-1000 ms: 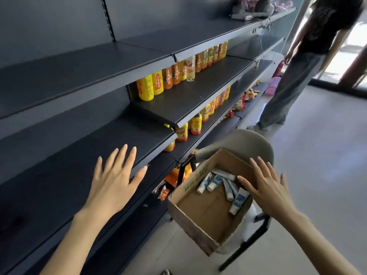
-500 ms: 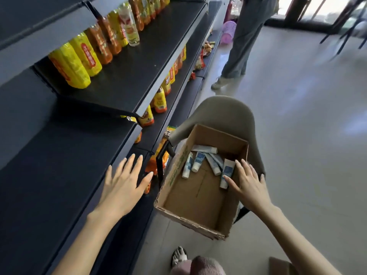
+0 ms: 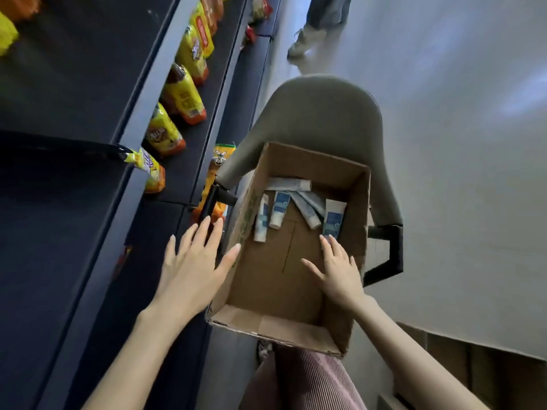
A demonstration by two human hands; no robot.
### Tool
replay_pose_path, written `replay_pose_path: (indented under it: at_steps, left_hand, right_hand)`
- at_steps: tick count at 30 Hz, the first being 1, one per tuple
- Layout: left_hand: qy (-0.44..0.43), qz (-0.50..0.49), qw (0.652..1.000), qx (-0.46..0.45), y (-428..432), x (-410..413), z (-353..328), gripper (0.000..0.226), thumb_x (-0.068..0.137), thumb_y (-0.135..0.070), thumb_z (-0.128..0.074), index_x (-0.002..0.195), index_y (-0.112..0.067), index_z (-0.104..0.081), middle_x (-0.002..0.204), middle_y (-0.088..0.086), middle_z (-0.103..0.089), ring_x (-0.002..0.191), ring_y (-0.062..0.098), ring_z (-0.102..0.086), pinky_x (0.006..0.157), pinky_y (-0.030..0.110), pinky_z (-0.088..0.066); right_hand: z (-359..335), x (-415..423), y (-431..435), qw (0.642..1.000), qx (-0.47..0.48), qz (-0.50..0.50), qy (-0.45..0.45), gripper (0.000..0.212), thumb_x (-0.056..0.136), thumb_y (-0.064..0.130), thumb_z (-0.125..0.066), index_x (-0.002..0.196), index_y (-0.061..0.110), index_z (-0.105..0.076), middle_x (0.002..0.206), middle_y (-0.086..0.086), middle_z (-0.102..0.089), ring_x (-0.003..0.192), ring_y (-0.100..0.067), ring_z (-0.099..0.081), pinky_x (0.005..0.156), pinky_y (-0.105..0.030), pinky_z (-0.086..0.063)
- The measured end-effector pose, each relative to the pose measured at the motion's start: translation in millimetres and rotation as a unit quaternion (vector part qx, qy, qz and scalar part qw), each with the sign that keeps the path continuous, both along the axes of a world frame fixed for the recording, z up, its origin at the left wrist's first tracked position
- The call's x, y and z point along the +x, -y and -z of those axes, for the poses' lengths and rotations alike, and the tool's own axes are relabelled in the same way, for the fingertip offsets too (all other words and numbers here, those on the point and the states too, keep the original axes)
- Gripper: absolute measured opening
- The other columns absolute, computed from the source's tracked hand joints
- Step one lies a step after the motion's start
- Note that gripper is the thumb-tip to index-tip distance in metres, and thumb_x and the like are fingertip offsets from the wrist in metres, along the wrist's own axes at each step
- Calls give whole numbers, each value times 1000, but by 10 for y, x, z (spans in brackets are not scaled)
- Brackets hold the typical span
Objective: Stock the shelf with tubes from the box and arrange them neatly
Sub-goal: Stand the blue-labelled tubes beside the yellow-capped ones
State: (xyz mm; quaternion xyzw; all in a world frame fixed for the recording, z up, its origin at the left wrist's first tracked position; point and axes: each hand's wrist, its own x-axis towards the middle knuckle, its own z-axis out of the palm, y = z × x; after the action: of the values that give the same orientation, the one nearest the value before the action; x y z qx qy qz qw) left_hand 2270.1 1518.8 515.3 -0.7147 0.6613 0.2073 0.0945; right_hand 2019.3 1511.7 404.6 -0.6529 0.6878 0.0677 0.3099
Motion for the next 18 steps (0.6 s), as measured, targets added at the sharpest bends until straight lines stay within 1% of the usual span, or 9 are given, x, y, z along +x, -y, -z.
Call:
replay_pose_path:
  at_steps: [3,5,6,8,10,11,15,18]
  left_hand:
    - [-3,-10,1000,6,170,-62,229,80,81,-65,1,152,-28,-2,160,-4,-6,147,15,-4,118,42,-5]
    - [-4,-10,1000,9,278,-112,385,76,85,-63,-3,152,-27,-3,160,-3,-7,147,16,-6,118,42,-5]
    - [-6,-8,1000,10,324,-143,454,74,87,-62,-5,152,-27,-3,160,-3,-7,147,16,-6,118,42,-5]
    - [-14,-6,1000,10,398,-215,561,72,89,-61,-6,152,-26,-4,160,-3,-7,146,16,-6,118,42,-5]
    - [-29,-9,1000,3,461,-289,636,74,87,-62,-4,152,-27,-6,160,-3,-8,146,15,-7,117,42,-6]
    - [-37,-11,999,0,491,-325,667,76,85,-63,-3,152,-27,-7,160,-4,-9,146,15,-8,117,41,-6]
    - [-65,-15,998,-8,571,-424,771,74,86,-62,-5,151,-29,-7,160,-5,-11,146,14,-9,117,37,-6]
    - [-80,-11,997,-9,587,-450,832,73,86,-62,-6,151,-29,-9,159,-6,-14,145,12,-11,117,36,-8]
  right_hand:
    - [297,6,149,999,25,38,25,77,93,59,-39,152,18,-11,160,-5,-11,146,-24,-16,115,-48,-23]
    - [508,-14,290,992,50,102,61,79,93,57,-43,151,15,-12,159,-8,-13,144,-28,-21,113,-47,-28]
    - [614,-32,367,984,66,145,82,79,93,54,-45,151,13,-11,158,-11,-14,143,-30,-22,113,-46,-29]
    - [815,-66,518,957,89,244,130,81,93,47,-50,151,8,-8,157,-16,-14,142,-32,-23,114,-43,-26]
    - [995,-76,645,927,79,326,169,82,94,39,-54,151,4,-6,155,-19,-16,142,-32,-22,116,-42,-23]
    - [1078,-72,696,917,68,351,177,82,94,36,-55,150,3,-6,155,-19,-17,142,-32,-22,116,-41,-23]
    - [1361,-31,813,895,45,406,178,81,94,29,-55,151,7,-2,156,-15,-18,142,-31,-23,114,-39,-22]
    - [1531,-11,841,891,9,423,165,77,94,20,-56,151,5,-7,155,-18,-16,142,-31,-24,113,-35,-22]
